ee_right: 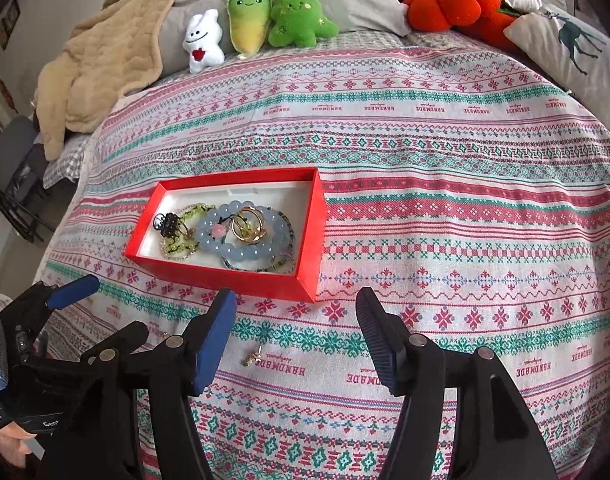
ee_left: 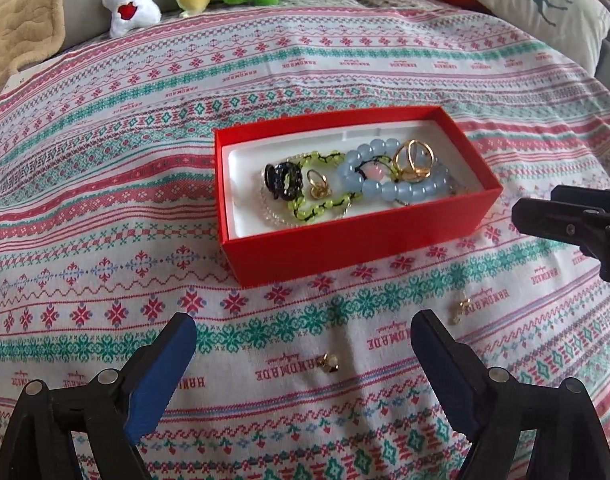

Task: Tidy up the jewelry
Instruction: 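Move both open tools back over the gold earrings on the cover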

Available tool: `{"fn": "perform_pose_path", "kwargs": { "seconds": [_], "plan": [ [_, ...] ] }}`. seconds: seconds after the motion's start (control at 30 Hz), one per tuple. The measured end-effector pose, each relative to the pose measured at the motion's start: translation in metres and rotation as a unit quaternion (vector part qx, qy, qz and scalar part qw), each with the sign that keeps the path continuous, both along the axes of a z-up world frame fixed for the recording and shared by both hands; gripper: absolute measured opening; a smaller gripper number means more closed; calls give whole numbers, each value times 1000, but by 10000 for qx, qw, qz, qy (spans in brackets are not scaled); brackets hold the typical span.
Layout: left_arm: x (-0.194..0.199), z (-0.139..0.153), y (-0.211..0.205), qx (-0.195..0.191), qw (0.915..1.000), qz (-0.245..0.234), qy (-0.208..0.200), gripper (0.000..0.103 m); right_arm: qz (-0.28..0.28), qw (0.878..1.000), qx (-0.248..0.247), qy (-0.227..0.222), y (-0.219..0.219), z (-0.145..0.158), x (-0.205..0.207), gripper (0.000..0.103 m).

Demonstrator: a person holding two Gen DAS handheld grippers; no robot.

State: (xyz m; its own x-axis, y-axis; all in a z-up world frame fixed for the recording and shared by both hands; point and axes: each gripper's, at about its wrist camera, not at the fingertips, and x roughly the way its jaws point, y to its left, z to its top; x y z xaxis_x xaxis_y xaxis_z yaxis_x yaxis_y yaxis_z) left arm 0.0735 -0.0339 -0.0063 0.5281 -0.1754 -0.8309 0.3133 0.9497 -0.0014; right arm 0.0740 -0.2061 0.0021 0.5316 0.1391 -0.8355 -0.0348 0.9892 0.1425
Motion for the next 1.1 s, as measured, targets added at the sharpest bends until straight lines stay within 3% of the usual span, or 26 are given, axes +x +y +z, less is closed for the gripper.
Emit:
{"fn": "perform_pose_path", "kwargs": {
  "seconds": [0.23, 0.73, 0.93, 1.03, 1.1],
  "plan": [
    [-12, -16, 15, 19, 9997, 51, 239, 91, 33, 9995, -270, 149, 0, -14, -17, 77],
    [-35, -38, 34, 238, 9988, -215, 359, 91, 758, 9915, -820, 663, 28, -57, -58, 78],
    [-36, -42, 30, 59, 9985, -429, 326, 91, 888, 9881, -999, 760, 35, -69, -61, 78],
    [-33, -46, 26, -61, 9981, -548, 285, 90, 870, 9878, -1092, 689, 35, -73, -60, 91],
    [-29, -47, 23, -146, 9977, -599, 277, 82, 826, 9876, -1170, 636, 34, -77, -58, 98]
  ]
}}
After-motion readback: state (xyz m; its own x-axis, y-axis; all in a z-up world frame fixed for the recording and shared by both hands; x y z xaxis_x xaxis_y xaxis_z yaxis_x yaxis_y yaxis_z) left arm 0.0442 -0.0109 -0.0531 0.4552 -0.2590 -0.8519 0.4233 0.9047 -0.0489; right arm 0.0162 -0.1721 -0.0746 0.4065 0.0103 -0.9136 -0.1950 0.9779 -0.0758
